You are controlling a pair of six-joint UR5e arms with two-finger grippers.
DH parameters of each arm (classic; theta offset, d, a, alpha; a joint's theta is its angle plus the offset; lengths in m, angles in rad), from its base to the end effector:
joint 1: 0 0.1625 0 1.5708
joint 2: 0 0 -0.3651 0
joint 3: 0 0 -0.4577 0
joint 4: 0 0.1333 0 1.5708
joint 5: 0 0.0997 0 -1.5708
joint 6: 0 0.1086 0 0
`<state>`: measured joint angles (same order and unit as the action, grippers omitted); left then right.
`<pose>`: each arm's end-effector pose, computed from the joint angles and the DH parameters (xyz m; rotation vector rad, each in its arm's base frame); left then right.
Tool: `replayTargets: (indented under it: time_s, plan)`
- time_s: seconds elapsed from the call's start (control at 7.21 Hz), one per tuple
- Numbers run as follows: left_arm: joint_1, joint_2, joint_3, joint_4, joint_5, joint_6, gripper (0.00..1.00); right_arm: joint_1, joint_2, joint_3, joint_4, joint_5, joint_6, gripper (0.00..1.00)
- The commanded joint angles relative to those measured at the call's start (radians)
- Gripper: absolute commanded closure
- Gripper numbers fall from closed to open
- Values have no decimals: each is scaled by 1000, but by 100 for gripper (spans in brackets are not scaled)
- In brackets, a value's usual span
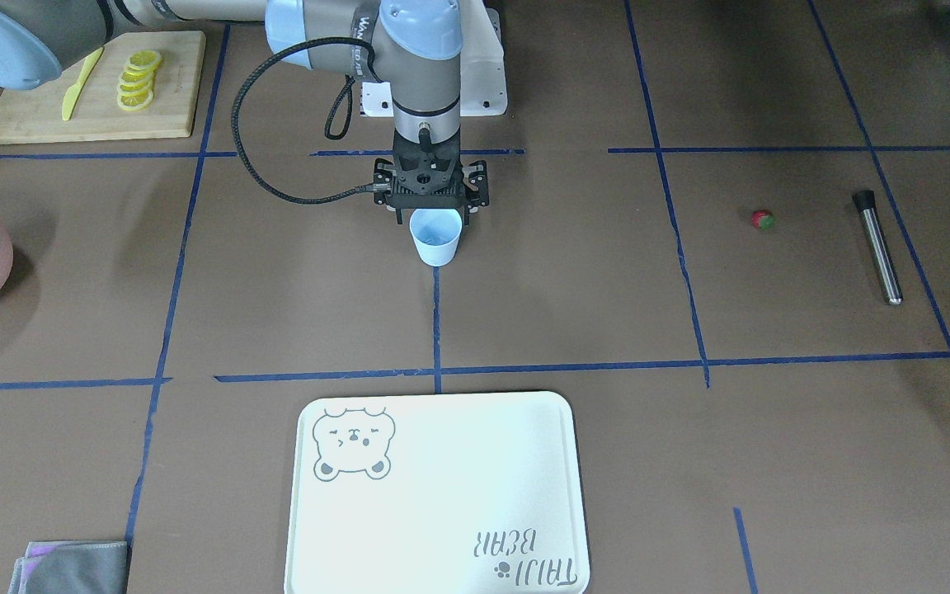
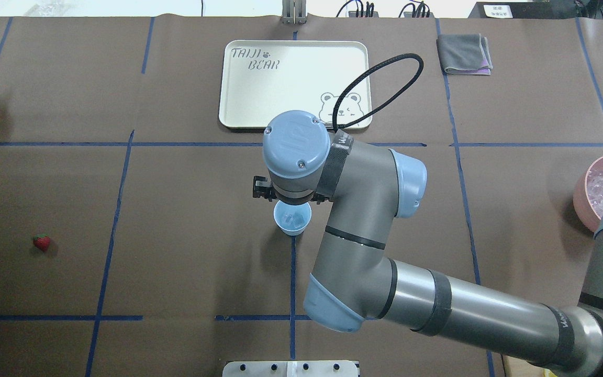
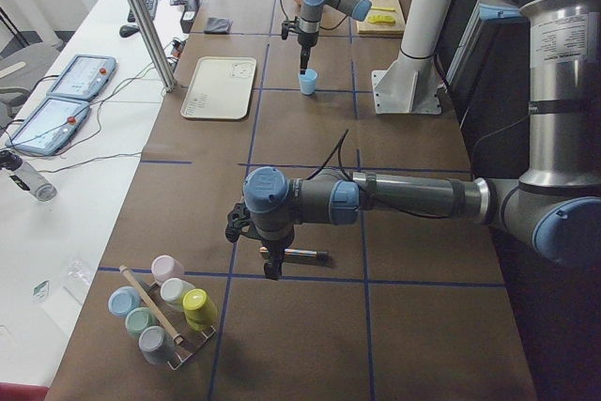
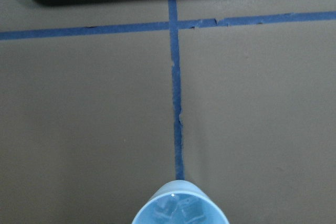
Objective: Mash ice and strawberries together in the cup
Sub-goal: 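Release the ice cube into the cup and return the right gripper to the bowl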
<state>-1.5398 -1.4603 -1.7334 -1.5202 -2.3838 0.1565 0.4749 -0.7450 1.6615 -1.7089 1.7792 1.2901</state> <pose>-0.0384 -0.5181 0.5760 0.0525 0.8125 0.1777 -0.5652 -0.4152 0.0525 0.1023 -0.7939 0.1026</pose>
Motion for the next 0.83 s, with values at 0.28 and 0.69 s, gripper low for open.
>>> replayTargets:
  time_s: [0.28,0.69]
  plan:
    - [6,0,0,0,0,0,0,279,-282,243,9,254,-381,1]
    - [6,0,0,-2,0,0,0,534,-514,313,15,455,-770,1]
